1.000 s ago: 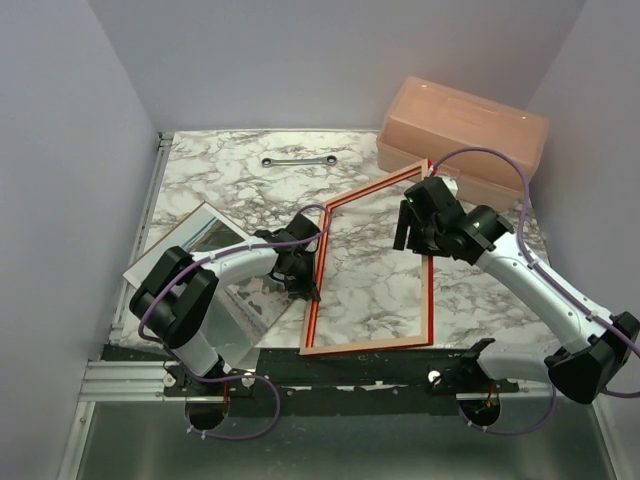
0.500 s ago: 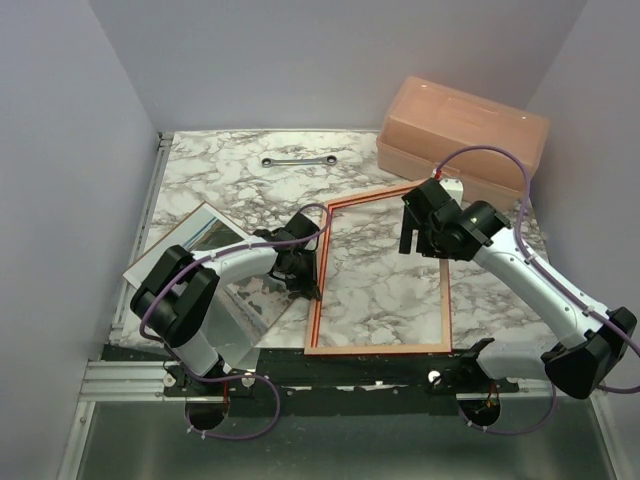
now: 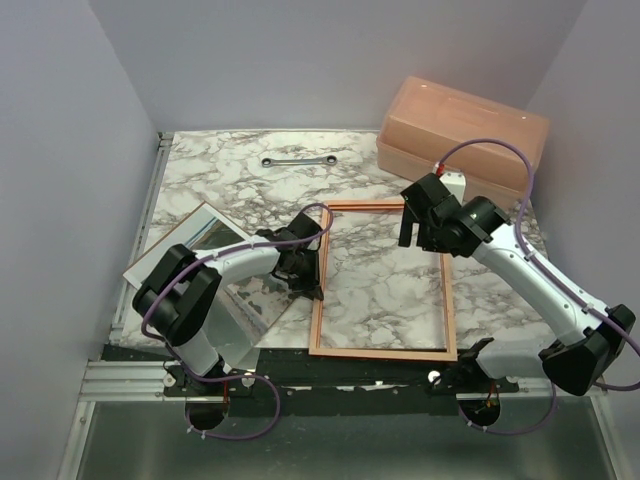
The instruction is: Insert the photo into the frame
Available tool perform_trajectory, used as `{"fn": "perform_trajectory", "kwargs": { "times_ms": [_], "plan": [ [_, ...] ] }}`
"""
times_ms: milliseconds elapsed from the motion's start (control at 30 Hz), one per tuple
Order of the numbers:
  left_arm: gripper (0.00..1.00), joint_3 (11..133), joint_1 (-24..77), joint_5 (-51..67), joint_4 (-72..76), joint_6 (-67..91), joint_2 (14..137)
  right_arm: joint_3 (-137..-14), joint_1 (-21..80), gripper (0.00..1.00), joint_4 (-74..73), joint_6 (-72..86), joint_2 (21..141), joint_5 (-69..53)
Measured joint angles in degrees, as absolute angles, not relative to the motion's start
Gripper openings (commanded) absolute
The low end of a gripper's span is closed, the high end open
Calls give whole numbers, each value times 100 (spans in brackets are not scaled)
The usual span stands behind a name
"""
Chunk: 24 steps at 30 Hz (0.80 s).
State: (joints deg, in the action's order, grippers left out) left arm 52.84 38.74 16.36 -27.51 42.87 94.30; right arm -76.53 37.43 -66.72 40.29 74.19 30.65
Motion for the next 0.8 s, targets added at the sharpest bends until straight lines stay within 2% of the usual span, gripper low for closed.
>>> {"fn": "perform_trajectory", "kwargs": {
  "times_ms": [400, 800],
  "plan": [
    [0, 5822, 3752, 1542, -3022, 4462, 9832, -7500, 3743, 100, -6156, 4025, 7262, 2300],
    [0, 6466, 3760, 1114, -3426, 4480, 10235, -7358, 3743, 100, -5944, 4025, 7188, 2038]
  ]
}}
